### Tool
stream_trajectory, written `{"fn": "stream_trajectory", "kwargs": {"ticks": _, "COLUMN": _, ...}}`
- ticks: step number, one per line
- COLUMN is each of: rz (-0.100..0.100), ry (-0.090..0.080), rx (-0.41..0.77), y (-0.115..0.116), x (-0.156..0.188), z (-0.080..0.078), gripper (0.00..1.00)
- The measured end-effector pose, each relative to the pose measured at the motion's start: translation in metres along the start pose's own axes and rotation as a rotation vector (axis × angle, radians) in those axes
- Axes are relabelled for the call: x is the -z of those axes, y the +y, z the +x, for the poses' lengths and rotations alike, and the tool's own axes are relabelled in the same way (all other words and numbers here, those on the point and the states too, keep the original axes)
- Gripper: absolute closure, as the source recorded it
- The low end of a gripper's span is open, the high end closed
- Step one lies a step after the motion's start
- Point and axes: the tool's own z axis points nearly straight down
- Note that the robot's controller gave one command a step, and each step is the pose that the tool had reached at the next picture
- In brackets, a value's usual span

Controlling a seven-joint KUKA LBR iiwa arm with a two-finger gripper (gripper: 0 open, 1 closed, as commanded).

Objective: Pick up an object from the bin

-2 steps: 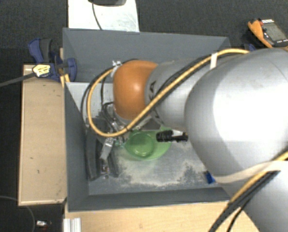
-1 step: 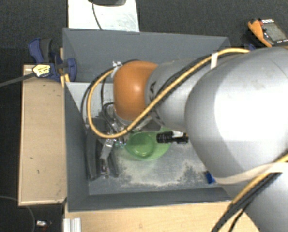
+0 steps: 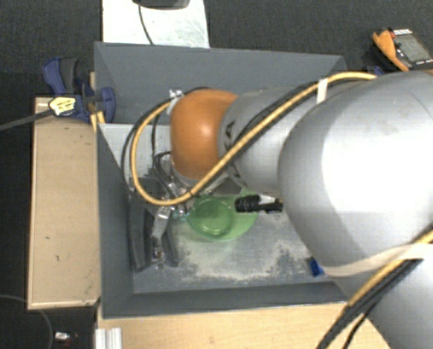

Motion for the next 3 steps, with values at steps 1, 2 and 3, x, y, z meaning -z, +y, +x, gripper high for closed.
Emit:
{"fn": "stream_trajectory", "kwargs": {"ticks": 1, "rz": 0.005, "ry": 0.016, "rx": -0.003, "y": 0.001, "x": 0.002, "z": 0.006, "gripper": 1.00}}
{"fn": "stream_trajectory", "kwargs": {"ticks": 2, "rz": 0.005, "ry": 0.016, "rx": -0.004, "y": 0.001, "x": 0.002, "z": 0.006, "gripper": 1.00}}
{"fn": "stream_trajectory", "kwargs": {"ticks": 3, "rz": 0.013, "ry": 0.018, "rx": -0.004, "y": -0.003, "x": 0.035, "z": 0.007, "gripper": 1.00}}
